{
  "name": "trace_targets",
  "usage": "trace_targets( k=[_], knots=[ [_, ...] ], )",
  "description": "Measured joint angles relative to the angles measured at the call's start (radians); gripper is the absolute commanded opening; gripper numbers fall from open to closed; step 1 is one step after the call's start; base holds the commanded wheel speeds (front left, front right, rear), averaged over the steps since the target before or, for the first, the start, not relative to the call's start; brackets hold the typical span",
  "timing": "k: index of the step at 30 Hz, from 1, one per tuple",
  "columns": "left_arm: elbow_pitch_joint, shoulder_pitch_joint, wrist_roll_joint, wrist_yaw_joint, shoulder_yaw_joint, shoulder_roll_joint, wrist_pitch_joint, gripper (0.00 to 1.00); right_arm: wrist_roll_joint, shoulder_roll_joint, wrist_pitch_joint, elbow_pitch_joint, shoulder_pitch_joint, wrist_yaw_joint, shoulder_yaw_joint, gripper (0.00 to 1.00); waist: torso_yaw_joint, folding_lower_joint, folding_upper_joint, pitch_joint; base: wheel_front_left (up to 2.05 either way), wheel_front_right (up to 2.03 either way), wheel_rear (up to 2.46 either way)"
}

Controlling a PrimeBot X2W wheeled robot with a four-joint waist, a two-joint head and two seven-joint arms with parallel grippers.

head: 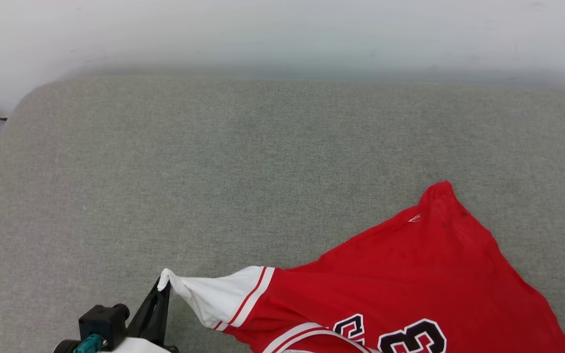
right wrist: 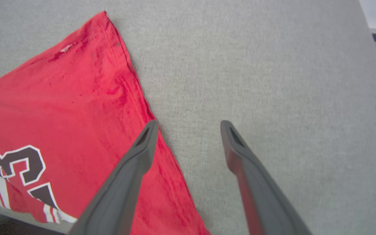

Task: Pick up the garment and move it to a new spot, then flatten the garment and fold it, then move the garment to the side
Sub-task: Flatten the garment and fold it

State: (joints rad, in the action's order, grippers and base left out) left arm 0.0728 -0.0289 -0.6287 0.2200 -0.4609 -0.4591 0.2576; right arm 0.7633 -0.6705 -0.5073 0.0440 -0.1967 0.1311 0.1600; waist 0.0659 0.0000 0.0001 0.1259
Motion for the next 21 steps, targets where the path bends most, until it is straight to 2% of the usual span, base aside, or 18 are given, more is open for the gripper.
trace_targets(
  k=[6,10,15,21],
  knots=[
    [-0.005,0.023,0.01,-0.002,-0.012,0.003,0.0,0.0,-0.025,-0.055,-0.084,0.123,0.162,0.0,-0.025,1.0,0.015,0.0001,0.0,0.022,0.0,0.0,0.0],
    [-0.01,0.054,0.021,-0.008,-0.02,0.011,0.0,0.0,-0.046,-0.094,-0.172,0.147,0.305,0.0,-0.134,1.0,0.032,0.0001,0.0,0.045,0.0,0.0,0.0],
    [-0.016,0.081,0.031,-0.01,-0.026,0.023,0.001,0.0,-0.068,-0.101,-0.28,0.096,0.491,0.0,-0.303,1.0,0.054,0.0001,0.0,0.078,0.0,0.0,0.0],
    [-0.022,0.118,0.045,-0.017,-0.037,0.036,0.001,0.0,-0.092,-0.084,-0.388,-0.041,0.684,0.0,-0.48,1.0,0.077,0.0002,-0.0001,0.121,0.0,0.0,0.0]
  ],
)
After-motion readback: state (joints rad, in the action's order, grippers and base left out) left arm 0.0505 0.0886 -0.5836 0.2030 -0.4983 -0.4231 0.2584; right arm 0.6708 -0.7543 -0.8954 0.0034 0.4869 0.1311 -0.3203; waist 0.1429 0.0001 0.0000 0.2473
